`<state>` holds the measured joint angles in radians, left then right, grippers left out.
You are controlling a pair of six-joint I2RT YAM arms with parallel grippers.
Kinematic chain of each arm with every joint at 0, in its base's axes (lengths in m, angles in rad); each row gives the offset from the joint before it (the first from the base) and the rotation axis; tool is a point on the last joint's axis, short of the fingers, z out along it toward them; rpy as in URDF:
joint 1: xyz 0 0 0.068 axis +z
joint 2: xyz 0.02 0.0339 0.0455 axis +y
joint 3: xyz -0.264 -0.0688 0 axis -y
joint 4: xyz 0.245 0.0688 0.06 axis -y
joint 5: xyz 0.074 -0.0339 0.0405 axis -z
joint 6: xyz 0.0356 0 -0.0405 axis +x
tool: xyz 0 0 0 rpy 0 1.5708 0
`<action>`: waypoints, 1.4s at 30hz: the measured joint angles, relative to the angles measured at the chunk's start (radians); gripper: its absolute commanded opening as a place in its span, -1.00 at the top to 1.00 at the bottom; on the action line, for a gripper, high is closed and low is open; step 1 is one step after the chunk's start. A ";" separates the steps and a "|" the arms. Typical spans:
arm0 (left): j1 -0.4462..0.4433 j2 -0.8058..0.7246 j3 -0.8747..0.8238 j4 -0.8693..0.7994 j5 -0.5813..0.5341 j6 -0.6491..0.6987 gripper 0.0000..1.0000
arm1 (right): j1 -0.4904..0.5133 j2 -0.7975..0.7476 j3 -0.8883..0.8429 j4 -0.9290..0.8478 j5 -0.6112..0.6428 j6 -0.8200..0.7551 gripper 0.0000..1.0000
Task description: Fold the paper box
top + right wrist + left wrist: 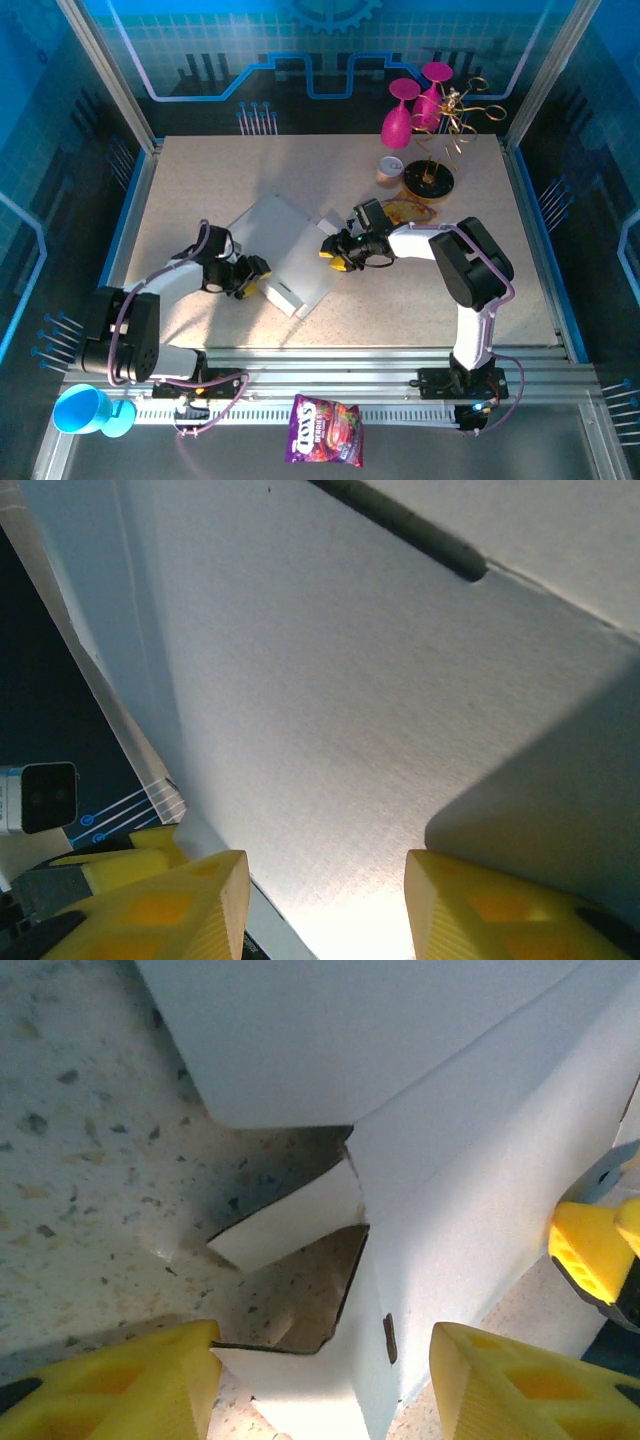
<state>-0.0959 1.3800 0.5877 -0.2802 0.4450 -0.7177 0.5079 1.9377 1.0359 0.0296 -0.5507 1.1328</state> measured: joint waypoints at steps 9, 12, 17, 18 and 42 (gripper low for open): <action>-0.001 -0.034 0.080 -0.105 -0.121 0.074 -0.18 | -0.008 0.002 0.000 0.001 -0.005 0.000 0.08; -0.001 -0.004 0.087 -0.096 -0.124 0.088 -0.16 | -0.011 0.004 0.000 0.002 -0.012 0.000 0.08; -0.005 0.087 0.106 -0.054 -0.118 0.093 -0.11 | -0.013 0.005 0.000 0.002 -0.016 0.000 0.08; -0.009 0.104 0.113 -0.047 -0.116 0.096 -0.11 | -0.013 0.006 0.000 0.003 -0.017 0.000 0.08; -0.053 0.027 0.113 -0.083 -0.061 0.119 -0.06 | -0.037 0.051 0.080 -0.089 -0.079 -0.065 0.08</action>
<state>-0.1490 1.4071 0.7002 -0.3630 0.3836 -0.5987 0.4706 1.9888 1.1156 -0.0589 -0.6300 1.0679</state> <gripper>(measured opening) 0.528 0.459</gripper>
